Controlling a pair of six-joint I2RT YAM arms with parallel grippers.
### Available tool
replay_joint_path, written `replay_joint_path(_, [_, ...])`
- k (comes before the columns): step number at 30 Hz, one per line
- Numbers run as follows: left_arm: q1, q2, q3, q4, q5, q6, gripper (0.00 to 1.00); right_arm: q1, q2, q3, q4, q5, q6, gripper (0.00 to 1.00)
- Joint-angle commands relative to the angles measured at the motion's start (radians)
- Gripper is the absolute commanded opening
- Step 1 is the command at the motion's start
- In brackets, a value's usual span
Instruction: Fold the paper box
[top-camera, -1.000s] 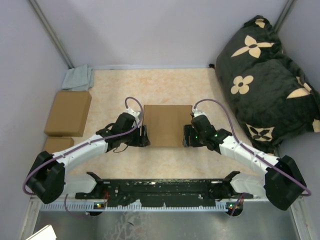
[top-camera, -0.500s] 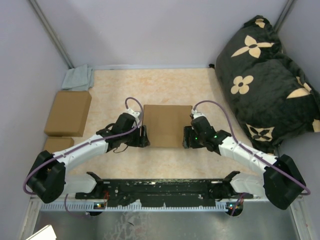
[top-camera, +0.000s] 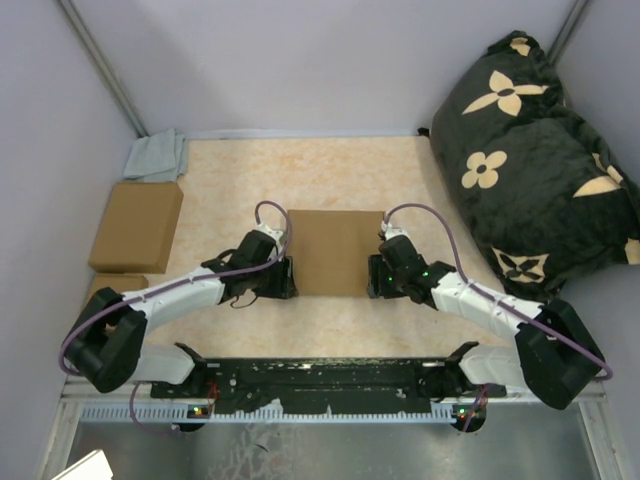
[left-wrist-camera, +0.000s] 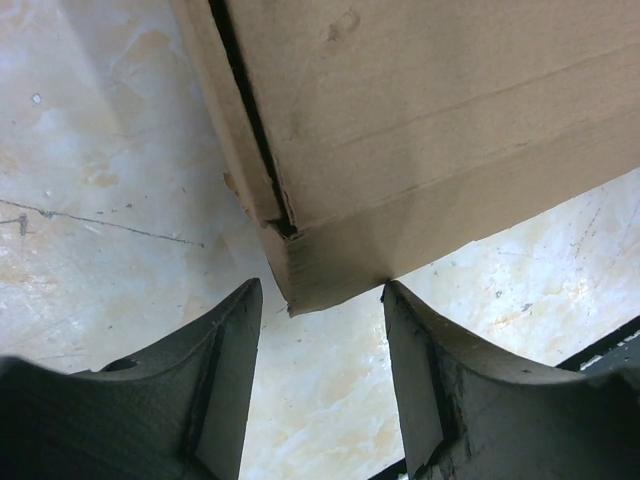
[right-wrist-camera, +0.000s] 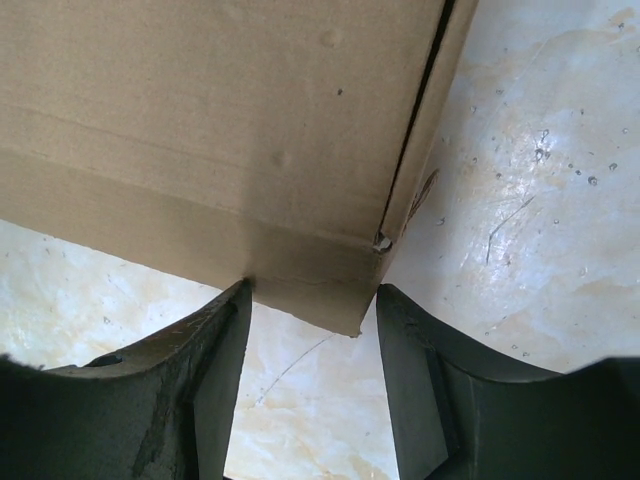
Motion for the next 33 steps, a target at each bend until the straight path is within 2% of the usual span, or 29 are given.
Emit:
replay_joint_path(1, [-0.005,-0.033,-0.003,0.046,0.011,-0.009,0.58,0.008,-0.062,-0.004,0.027,0.023,-0.009,0.53])
replay_joint_path(13, [-0.005,-0.145,0.068,-0.043,0.034,-0.018,0.57,0.008,-0.115,0.054,-0.031,-0.054,-0.014,0.58])
replay_joint_path(21, [-0.005,-0.147,0.076,-0.055,0.043,-0.022,0.57,0.008,-0.118,0.066,-0.044,-0.064,-0.008,0.58])
replay_joint_path(33, [-0.005,-0.169,0.137,-0.154,0.039,-0.034,0.57,0.008,-0.154,0.176,-0.181,-0.082,0.019,0.57])
